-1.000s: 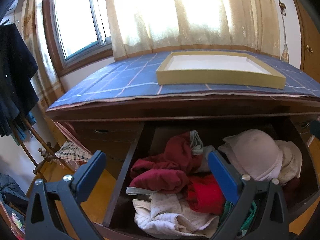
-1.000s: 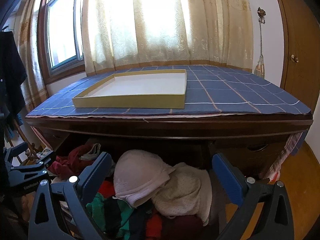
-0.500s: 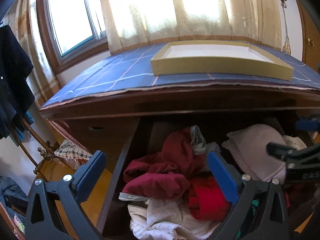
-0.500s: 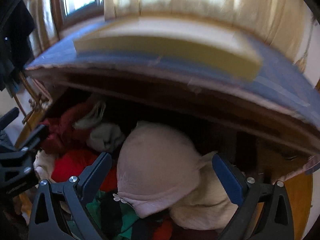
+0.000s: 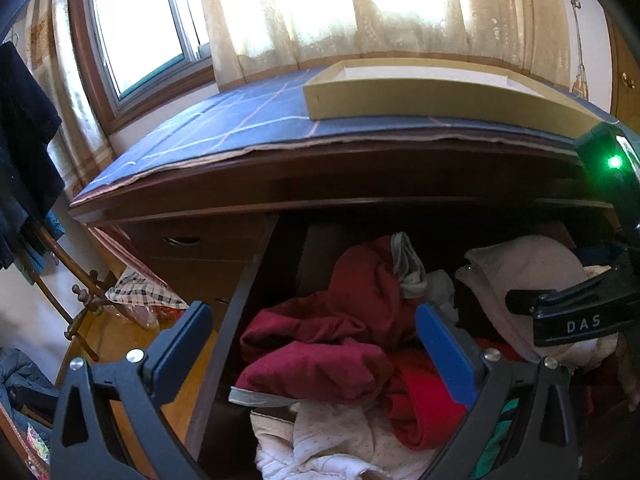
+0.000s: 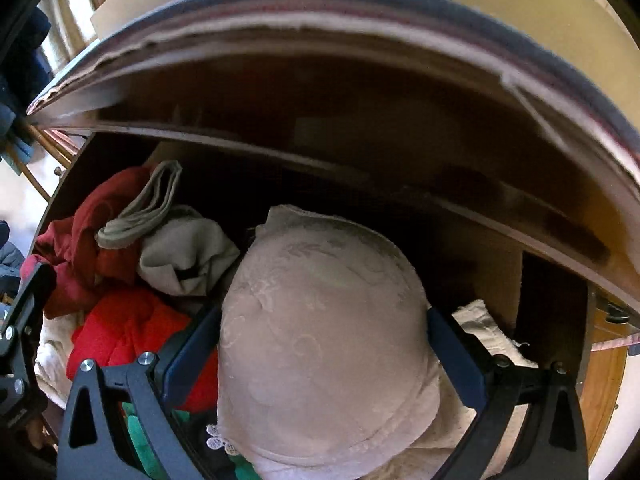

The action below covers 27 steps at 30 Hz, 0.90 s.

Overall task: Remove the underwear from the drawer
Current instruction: 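Reach the right gripper into the drawer and grasp the pale pink bra, then lift the pink bra with the right gripper and lower it into the tray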

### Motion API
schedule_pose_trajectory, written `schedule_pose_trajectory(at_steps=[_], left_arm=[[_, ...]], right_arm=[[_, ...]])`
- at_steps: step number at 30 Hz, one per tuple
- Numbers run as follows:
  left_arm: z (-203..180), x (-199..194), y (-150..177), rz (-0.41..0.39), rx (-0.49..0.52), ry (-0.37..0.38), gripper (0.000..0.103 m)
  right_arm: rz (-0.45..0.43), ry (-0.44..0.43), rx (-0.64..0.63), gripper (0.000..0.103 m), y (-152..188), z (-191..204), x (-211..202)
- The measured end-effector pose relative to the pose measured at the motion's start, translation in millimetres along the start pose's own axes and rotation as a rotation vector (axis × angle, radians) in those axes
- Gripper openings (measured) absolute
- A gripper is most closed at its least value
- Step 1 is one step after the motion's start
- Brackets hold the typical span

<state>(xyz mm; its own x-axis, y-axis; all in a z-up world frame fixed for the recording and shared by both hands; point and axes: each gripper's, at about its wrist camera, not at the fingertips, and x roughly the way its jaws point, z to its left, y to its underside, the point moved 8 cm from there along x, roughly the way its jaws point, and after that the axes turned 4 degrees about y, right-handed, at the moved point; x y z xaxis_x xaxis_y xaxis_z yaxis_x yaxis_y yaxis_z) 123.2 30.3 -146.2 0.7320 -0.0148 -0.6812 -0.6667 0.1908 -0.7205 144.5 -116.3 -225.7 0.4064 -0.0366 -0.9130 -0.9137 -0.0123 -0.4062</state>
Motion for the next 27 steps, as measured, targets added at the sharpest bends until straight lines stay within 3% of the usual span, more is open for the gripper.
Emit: schedule_pose_trajectory(at_steps=[2, 7, 10, 14, 19, 27], left_arm=[[0, 0, -1, -0.002, -0.001, 0.002, 0.103], [-2, -2, 0, 0.001, -0.002, 0.003, 0.103], [-2, -6, 0, -0.002, -0.009, 0.007, 0.103], [-2, -12, -2, -0.023, -0.008, 0.004, 0.103], [-5, -18, -3, -0.035, -0.015, 0.010, 0.103], [-12, -28, -6, -0.053, 0.000, 0.022, 0.103]], right_arm=[[0.014, -0.003, -0.015, 0.098, 2, 1, 3], [0.019, -0.036, -0.032, 0.068, 5, 6, -3], [-0.005, -0.041, -0.034, 0.059, 9, 9, -13], [-0.085, -0.074, 0.015, 0.056, 16, 7, -43], [-0.189, -0.189, 0.078, 0.056, 25, 4, -98], [-0.330, -0.239, 0.076, 0.056, 29, -4, -172]])
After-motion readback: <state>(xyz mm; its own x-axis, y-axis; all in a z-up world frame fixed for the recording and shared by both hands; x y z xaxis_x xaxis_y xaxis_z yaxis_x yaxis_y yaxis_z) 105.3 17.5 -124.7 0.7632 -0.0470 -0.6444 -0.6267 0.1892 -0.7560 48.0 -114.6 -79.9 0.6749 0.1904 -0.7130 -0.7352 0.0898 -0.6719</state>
